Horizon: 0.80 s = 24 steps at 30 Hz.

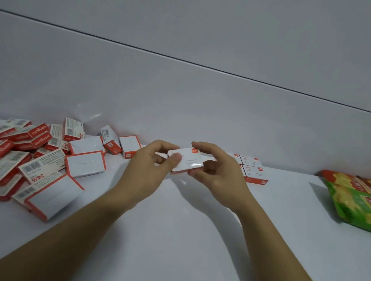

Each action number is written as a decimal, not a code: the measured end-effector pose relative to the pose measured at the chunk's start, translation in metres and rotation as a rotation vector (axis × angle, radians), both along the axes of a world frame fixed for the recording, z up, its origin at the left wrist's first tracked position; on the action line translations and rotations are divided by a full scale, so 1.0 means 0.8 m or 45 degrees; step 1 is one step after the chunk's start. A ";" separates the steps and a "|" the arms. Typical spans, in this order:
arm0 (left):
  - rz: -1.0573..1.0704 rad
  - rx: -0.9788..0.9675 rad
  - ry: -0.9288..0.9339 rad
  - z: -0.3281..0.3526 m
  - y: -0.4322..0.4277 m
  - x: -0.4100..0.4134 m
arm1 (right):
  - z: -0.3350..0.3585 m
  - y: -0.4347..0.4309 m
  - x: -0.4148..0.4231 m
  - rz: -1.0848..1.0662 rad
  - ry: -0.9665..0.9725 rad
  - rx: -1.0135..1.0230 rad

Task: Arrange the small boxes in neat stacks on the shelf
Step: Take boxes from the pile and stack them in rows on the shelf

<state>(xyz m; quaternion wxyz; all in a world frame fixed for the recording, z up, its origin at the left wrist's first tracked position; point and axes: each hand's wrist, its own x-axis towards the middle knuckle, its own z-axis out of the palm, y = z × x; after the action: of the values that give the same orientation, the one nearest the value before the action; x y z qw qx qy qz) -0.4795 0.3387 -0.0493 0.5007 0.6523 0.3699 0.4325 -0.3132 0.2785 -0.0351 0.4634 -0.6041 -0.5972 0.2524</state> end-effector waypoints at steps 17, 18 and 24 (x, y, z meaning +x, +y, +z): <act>-0.048 0.660 0.558 0.002 -0.018 0.038 | 0.044 -0.025 0.058 -0.116 -0.895 0.013; -0.082 0.701 0.662 0.004 -0.019 0.046 | 0.039 -0.027 0.068 -0.187 -0.871 0.029; -0.153 0.781 0.950 0.006 -0.018 0.082 | 0.017 -0.044 0.134 -0.559 -0.587 -0.076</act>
<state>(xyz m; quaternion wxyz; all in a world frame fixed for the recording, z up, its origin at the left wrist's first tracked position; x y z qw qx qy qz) -0.4142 0.3247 -0.0445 0.1426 0.9005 0.3414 0.2286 -0.2057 0.2430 -0.0214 0.3415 -0.7731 -0.5342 0.0202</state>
